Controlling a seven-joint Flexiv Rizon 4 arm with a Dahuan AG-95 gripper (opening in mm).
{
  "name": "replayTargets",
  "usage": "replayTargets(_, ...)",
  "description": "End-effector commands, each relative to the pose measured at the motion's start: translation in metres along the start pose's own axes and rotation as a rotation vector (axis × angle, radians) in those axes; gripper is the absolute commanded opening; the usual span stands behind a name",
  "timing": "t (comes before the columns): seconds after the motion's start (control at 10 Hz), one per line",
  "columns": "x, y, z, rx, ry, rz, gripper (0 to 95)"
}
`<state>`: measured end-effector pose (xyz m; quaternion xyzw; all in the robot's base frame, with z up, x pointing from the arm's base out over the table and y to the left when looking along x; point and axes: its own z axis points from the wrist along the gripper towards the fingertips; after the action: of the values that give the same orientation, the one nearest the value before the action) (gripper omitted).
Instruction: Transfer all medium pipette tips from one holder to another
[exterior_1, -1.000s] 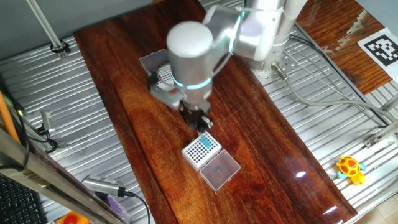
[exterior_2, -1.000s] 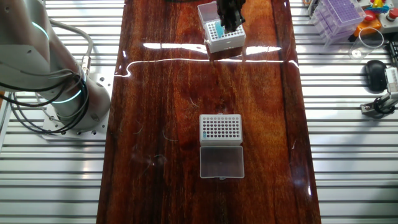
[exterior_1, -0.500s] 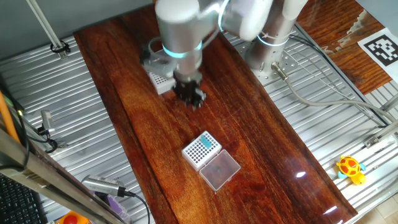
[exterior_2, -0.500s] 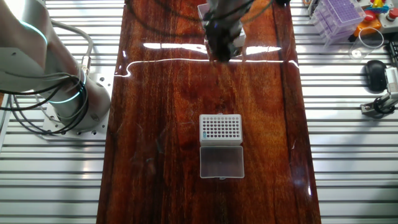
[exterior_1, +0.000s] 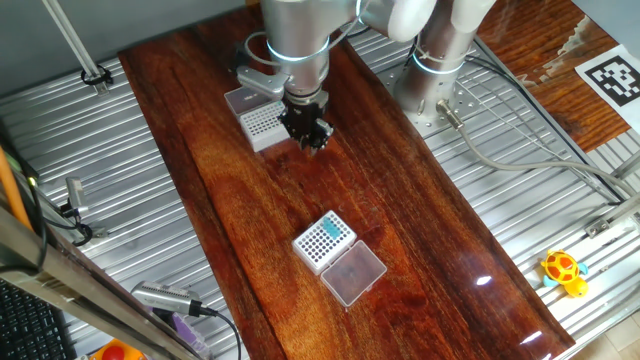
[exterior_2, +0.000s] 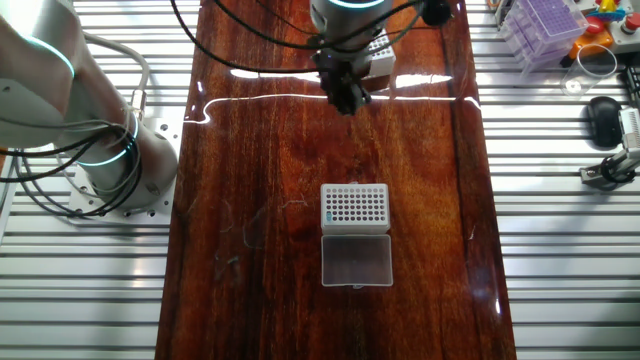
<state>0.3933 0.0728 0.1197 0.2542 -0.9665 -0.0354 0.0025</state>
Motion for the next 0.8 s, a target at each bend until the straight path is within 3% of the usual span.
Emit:
replayTargets(0.1, 0.012, -0.02, -0.001, 0.004, -0.01, 0.081, 19.0)
replayTargets(0.2, 0.018, -0.03, -0.002, 0.003, -0.009, 0.06, 19.0)
replayTargets(0.3, 0.043, -0.067, -0.003, -0.001, -0.009, -0.014, 19.0)
replayTargets(0.4, 0.062, -0.093, -0.004, 0.001, -0.007, -0.068, 19.0)
replayTargets(0.6, 0.086, -0.124, -0.006, 0.002, -0.005, -0.132, 19.0)
replayTargets(0.8, 0.097, -0.135, -0.006, 0.002, -0.005, -0.151, 19.0)
